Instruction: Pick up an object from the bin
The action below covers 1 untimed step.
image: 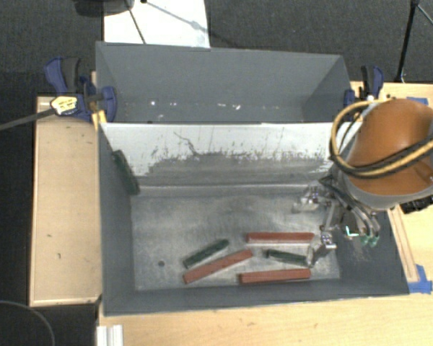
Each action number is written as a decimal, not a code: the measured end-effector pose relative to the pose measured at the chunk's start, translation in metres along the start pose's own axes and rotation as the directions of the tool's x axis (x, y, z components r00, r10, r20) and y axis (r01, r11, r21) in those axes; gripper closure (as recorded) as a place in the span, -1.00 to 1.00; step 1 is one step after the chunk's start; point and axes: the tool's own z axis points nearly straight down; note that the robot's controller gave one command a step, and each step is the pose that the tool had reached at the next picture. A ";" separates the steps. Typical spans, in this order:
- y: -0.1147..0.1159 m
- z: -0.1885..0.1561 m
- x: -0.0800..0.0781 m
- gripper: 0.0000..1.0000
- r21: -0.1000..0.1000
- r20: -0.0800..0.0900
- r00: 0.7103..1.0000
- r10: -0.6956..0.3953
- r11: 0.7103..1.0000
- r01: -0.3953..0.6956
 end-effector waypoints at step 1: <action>0.000 -0.004 -0.002 -1.00 0.001 0.008 1.000 -0.002 1.000 0.002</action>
Offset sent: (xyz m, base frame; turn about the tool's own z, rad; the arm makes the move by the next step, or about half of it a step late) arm -0.0082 0.0375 -0.1218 -0.3974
